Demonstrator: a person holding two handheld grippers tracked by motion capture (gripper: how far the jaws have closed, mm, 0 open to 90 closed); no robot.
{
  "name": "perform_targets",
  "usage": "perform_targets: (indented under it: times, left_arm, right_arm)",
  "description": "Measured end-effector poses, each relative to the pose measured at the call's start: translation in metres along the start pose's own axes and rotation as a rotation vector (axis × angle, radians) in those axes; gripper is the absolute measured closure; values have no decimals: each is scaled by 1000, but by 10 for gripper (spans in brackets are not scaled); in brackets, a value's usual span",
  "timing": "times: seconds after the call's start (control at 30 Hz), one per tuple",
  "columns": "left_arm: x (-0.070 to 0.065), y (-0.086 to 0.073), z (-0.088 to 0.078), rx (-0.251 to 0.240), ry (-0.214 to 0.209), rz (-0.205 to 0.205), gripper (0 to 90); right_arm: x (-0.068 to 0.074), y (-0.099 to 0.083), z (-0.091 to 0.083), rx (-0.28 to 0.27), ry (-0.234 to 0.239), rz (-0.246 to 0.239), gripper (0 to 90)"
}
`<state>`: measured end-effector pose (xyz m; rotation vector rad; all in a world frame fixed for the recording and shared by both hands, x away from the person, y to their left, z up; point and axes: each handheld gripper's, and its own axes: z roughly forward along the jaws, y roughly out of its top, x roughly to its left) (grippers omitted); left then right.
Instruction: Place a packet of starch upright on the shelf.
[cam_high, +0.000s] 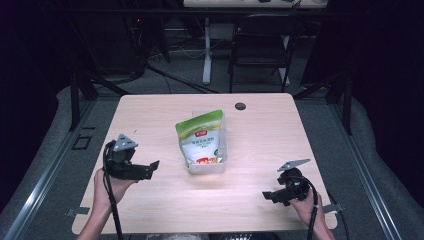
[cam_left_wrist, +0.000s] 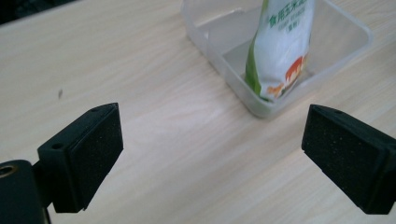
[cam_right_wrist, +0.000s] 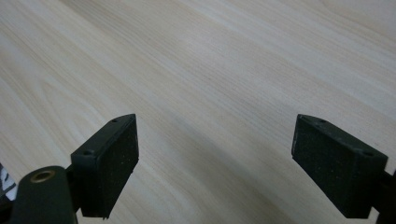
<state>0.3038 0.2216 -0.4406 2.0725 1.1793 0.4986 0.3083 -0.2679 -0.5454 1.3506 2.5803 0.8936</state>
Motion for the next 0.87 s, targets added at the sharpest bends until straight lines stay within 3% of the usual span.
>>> perform_targets:
  times: [0.1,0.13,0.33,0.4,0.5,0.53,0.57,0.6,0.67,0.87]
  left_arm:
    - [4,-13,0,10,-4,-30,48]
    - [7,-25,0,23,3,-58,48]
    - [12,-55,6,59,16,-105,43]
    - [10,-65,7,58,37,-97,42]
    - [6,-74,11,67,42,-85,43]
    - [1,-80,16,92,51,-42,45]
    - [1,-80,16,92,51,-42,45]
    - [-1,-84,21,103,33,-25,44]
    - [-2,-84,23,104,-7,-30,50]
    - [-1,-82,28,81,-44,-48,51]
  right_arm:
    - [1,0,1,11,-11,-12,141]
    - [3,1,2,20,-15,-21,139]
    - [4,1,4,28,-32,-40,110]
    - [6,1,6,41,-56,-51,98]
    - [7,1,8,59,-53,-63,81]
    - [9,2,8,57,-62,-66,69]
    - [9,2,8,57,-62,-66,69]
    - [9,2,8,48,-50,-65,56]
    - [8,2,8,36,-58,-61,46]
    - [6,2,8,41,-21,-30,2]
